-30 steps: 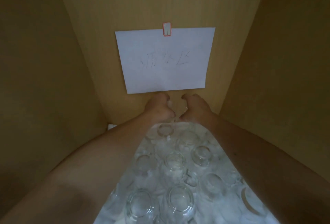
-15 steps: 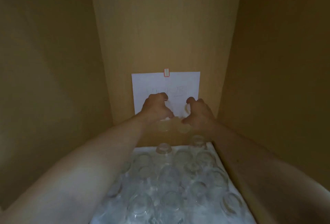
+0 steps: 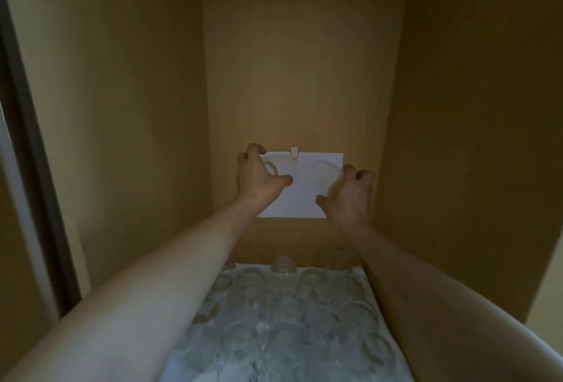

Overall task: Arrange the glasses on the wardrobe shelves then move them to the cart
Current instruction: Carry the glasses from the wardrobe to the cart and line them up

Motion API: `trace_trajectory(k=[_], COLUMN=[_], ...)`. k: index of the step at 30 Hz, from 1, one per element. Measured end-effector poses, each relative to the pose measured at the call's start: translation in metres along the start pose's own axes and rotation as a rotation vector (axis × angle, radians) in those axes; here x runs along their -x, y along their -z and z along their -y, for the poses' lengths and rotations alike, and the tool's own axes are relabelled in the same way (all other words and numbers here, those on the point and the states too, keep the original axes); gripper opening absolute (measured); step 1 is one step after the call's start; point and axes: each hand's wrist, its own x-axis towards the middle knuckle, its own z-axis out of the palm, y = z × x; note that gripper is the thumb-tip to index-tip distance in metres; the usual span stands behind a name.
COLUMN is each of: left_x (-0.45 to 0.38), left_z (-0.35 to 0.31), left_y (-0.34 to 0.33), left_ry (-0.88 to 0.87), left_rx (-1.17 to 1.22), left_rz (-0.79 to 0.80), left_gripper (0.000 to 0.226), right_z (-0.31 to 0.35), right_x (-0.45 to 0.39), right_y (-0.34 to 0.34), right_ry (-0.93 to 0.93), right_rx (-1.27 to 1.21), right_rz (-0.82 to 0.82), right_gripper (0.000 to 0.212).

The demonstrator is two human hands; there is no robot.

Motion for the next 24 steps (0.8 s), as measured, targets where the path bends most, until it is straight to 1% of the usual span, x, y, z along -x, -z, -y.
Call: trace_trajectory(k=[5,7,9,11,13,15,17,21,24], left_x=[0.03,0.045,0.059,0.07,0.076,0.081,0.085,0.087,0.088], left_z=[-0.013,-0.017,-0.019,-0.02,-0.022,-0.026,-0.029,-0.035,-0.037], left_y=[0.005,0.007,0.009,0.012,0.015,0.019,0.023,0.029,0.039], left_ry=[0.119,0.171,0.185,0.179,0.185,0.192,0.207,0.253,0.287], left_rx=[0.104,0.139,0.169,0.217,0.334,0.467,0.538,0.605,0.615], left_rz=[-0.07,-0.088,-0.101,-0.11,-0.101,-0.071,-0.062,-0.042,-0.019], left_gripper=[0.101,0.104,0.097,0.082,0.073,0.071,0.069,0.067,0.076], right_z=[0.002,0.003,0.003,0.002,0.001,0.003,0.007,0.016,0.026], right_x=[0.02,0.03,0.04,0.049,0.055,0.059,0.061,0.068,0.079], right_y=[0.008,0.014,0.021,0.029,0.037,0.045,0.05,0.055,0.057], right_ry=[-0.046,-0.069,-0.086,-0.095,-0.105,-0.129,-0.155,-0.19,-0.202], right_rx=[-0.17,-0.25,-0.298,-0.319,-0.336,-0.336,-0.347,-0.414,-0.445], right_rz=[-0.035,-0.045,-0.071,-0.108,-0.13,-0.136,-0.13,-0.143,-0.157], right_gripper=[0.091,0.092,0.091,0.092,0.092,0.093,0.093,0.094,0.1])
